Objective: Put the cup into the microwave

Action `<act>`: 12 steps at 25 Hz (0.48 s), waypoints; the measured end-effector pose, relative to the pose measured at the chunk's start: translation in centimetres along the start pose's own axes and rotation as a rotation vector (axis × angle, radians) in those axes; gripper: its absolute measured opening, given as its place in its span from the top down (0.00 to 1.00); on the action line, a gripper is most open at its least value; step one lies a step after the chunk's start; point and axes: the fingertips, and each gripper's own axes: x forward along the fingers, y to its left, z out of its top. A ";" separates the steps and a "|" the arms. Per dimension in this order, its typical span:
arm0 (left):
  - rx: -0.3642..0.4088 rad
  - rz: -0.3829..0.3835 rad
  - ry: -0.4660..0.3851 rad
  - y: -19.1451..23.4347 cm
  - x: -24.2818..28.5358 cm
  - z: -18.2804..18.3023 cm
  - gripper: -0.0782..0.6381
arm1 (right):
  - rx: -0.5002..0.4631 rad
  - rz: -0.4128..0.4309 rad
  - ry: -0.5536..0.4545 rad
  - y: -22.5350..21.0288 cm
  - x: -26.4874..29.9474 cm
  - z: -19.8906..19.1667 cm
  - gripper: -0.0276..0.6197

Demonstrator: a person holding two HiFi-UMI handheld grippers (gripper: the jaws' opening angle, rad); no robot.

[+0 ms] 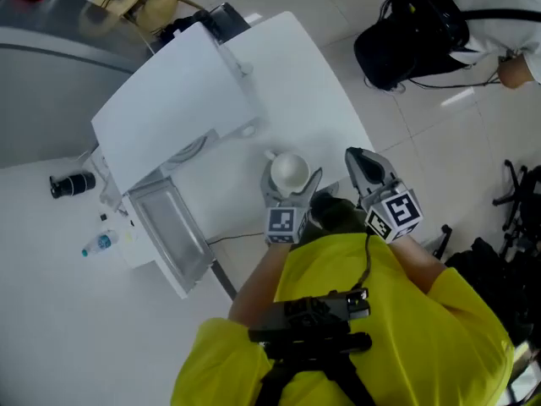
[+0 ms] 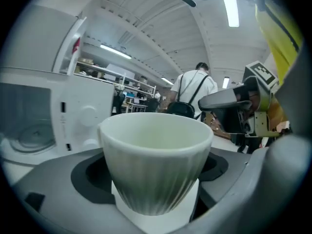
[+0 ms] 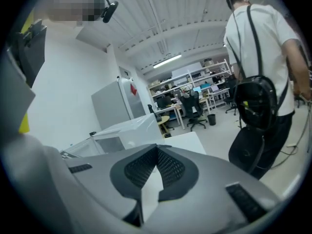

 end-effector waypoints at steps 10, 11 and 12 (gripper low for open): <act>0.022 0.405 -0.046 21.0 -8.2 -1.4 0.24 | -0.079 0.305 0.138 12.4 8.4 -3.9 0.95; 0.026 0.428 -0.059 23.0 -8.3 -1.3 0.24 | -0.089 0.317 0.151 13.4 8.7 -4.4 0.95; 0.028 0.446 -0.075 24.8 -8.2 -1.1 0.24 | -0.101 0.327 0.166 14.3 8.9 -4.9 0.95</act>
